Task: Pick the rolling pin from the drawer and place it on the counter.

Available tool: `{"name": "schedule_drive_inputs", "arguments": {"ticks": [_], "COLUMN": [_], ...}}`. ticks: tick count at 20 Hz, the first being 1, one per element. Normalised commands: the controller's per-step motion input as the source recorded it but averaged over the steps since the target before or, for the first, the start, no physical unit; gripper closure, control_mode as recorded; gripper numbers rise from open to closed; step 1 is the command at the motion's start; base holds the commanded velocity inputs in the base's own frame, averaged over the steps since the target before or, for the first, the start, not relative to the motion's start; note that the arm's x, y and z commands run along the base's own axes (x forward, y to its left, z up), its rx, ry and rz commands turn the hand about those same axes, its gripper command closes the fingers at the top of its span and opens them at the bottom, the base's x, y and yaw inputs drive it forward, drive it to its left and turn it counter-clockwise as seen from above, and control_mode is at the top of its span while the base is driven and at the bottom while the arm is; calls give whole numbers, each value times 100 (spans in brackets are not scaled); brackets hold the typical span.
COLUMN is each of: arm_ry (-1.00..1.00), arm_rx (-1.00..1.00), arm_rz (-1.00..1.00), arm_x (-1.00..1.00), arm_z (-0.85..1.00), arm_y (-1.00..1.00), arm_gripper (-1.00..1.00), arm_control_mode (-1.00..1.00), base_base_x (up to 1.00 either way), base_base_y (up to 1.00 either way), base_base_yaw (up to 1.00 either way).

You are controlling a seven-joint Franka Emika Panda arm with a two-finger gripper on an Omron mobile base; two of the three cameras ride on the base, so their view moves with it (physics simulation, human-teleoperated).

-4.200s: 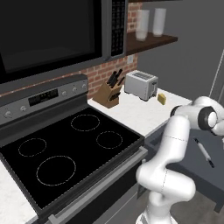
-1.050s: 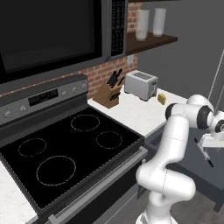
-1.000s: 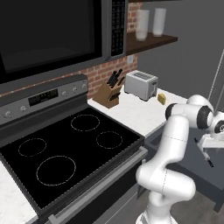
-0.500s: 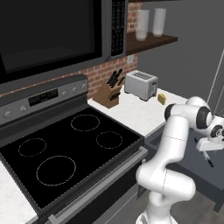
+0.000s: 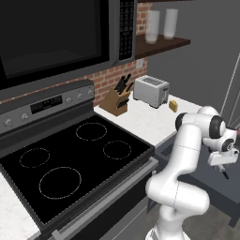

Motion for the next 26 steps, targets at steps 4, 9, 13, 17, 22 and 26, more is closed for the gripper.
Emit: {"name": "schedule_drive_inputs", "arguments": {"ticks": [4, 9, 13, 17, 22, 26], "arm_ry": [0, 0, 0, -8, -26, -30], "arm_rx": [-5, 0, 0, 6, 13, 3], "arm_rz": [0, 0, 0, 0, 0, 0], "arm_x": [4, 1, 0, -4, -10, -2], "arm_z": [-14, 0, 0, 41, 100, 100], "arm_y": [0, 0, 0, -1, 5, 43], "arm_gripper": [100, 100, 100, 100, 100, 100], "arm_control_mode": [-100, -100, -100, -100, -100, -100], "base_base_x": [0, 0, 0, 0, 0, 0], "base_base_y": [0, 0, 0, 0, 0, 0], "base_base_yaw": [0, 0, 0, 0, 0, 0]}}
